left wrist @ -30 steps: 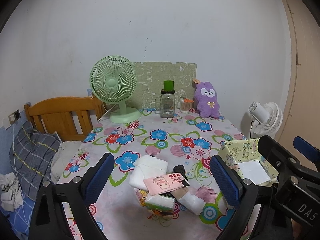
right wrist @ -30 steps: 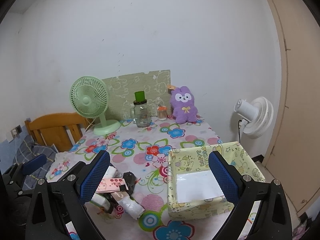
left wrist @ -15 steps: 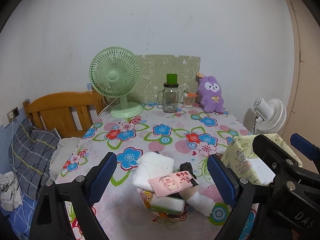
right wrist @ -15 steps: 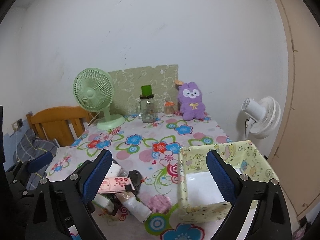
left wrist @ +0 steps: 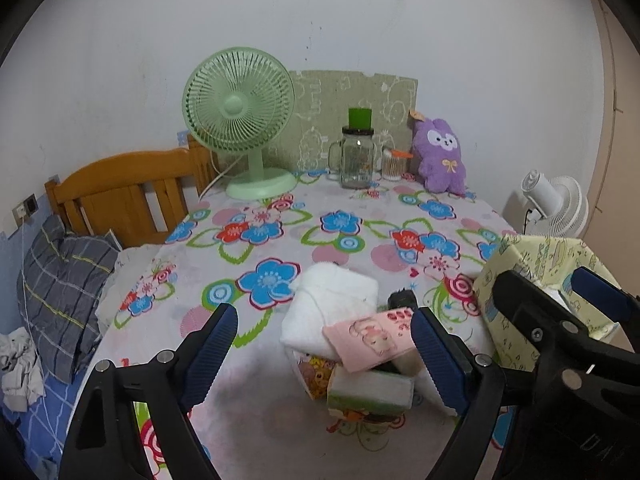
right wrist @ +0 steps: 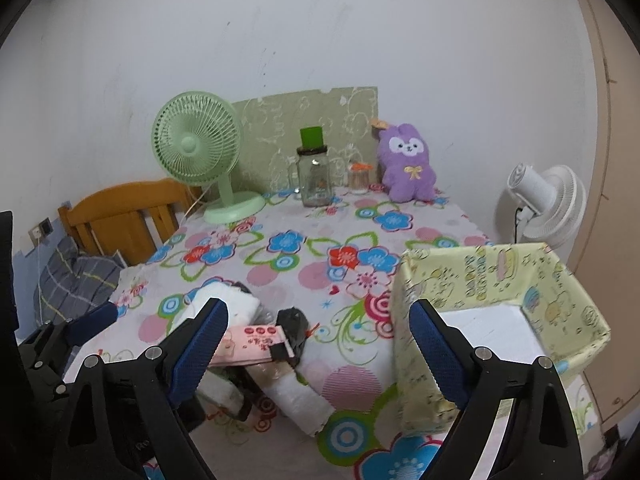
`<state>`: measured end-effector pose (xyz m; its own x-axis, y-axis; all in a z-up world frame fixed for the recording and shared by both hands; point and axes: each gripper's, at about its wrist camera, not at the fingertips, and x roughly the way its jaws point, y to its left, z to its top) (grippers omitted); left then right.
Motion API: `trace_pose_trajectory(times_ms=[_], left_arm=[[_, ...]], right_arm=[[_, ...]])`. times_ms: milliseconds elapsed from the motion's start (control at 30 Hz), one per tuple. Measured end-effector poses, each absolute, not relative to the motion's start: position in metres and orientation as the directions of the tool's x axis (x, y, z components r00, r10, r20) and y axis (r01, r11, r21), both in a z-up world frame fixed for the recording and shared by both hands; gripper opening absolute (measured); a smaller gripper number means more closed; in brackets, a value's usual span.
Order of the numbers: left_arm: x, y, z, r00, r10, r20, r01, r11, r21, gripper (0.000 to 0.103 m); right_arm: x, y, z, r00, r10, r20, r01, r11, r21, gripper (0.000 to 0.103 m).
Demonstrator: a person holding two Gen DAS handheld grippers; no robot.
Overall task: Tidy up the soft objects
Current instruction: 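Move both tools down toward the pile of soft items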
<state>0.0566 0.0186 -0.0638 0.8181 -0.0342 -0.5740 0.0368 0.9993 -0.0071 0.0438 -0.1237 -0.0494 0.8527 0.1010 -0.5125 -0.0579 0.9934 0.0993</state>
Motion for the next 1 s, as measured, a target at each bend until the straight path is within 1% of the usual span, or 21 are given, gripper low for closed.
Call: trace_pose_trajectory(times_ms=[233, 733, 1000], left_arm=[[0.052, 0.019, -0.084, 0.793, -0.089, -0.603, 0.075, 0.996, -0.048, 0.09], [0.049, 0.005, -0.117, 0.747, -0.091, -0.658, 0.095, 0.995, -0.029, 0.09], [0.054, 0.005, -0.133, 0.729, -0.094, -0.678, 0.091, 0.995, -0.041, 0.08]], right_arm=[[0.046, -0.117, -0.069, 0.827, 0.134, -0.546, -0.082, 0.989, 0.119, 0.09], [0.045, -0.114, -0.107, 0.766, 0.163, -0.622, -0.096, 0.986, 0.139, 0.081], [0.051, -0.111, -0.123, 0.735, 0.157, -0.66, -0.096, 0.987, 0.128, 0.076]])
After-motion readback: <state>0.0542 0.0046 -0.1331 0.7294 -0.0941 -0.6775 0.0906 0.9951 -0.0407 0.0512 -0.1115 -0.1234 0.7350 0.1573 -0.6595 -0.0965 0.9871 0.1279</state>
